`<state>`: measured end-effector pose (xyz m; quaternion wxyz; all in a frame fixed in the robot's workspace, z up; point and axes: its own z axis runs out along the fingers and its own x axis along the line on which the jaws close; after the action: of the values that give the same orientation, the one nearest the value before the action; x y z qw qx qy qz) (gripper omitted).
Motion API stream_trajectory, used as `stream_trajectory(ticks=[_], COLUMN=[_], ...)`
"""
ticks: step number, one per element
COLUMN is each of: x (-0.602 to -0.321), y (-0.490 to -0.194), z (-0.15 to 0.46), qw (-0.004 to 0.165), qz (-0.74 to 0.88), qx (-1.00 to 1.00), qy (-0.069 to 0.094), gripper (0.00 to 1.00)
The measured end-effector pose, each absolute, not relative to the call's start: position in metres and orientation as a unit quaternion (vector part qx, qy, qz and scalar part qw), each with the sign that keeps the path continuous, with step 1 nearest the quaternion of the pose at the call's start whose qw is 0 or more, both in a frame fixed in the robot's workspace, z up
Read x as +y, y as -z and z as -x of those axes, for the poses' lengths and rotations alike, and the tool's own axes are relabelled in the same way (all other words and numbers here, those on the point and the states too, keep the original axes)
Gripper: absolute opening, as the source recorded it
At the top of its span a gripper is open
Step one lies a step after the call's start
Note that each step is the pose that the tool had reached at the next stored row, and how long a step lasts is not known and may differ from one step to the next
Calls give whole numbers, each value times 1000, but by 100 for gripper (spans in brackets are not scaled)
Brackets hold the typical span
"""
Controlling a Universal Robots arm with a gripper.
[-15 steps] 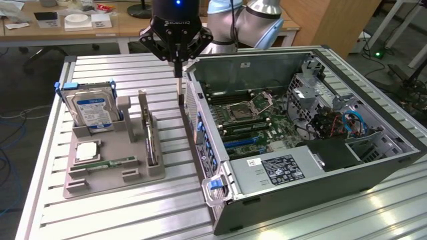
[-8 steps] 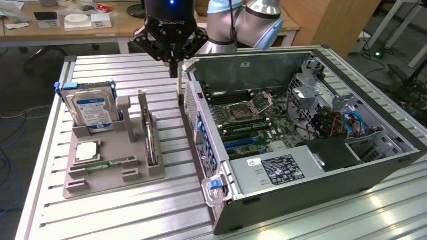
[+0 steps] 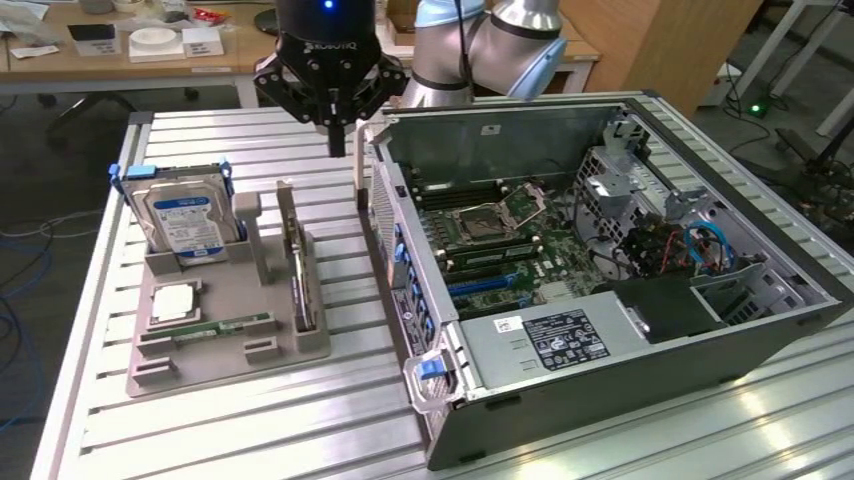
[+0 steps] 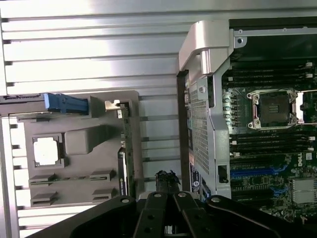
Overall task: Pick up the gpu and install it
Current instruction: 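Reach for the gpu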
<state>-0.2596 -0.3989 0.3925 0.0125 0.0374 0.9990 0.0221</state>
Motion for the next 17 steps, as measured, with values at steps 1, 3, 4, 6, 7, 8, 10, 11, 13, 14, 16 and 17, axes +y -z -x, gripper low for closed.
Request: stream_trajectory(ticks=[1,3,4,6,7,8,10,11,13,14,16,17], x=[-399,-399,-399,-399,-399,-399,-399,-399,-399,-399,-399,-399], y=[-392,-392,-392,-392,-392,-392,-392,-392,-392,-392,-392,-392], z=[261,263,265,267,269,270,273,274,277,278,281,283], qw=[12,12,13,12,12,12,12,13,12,12,12,13], qz=[-37,-37,-37,-37,-37,-37,-37,-37,-37,-37,-37,-37], qx=[999,999,999,999,999,999,999,999,999,999,999,999], qy=[-22,-22,-22,-22,-22,-22,-22,-22,-22,-22,-22,-22], gripper=[11,11,11,11,11,11,11,11,11,11,11,11])
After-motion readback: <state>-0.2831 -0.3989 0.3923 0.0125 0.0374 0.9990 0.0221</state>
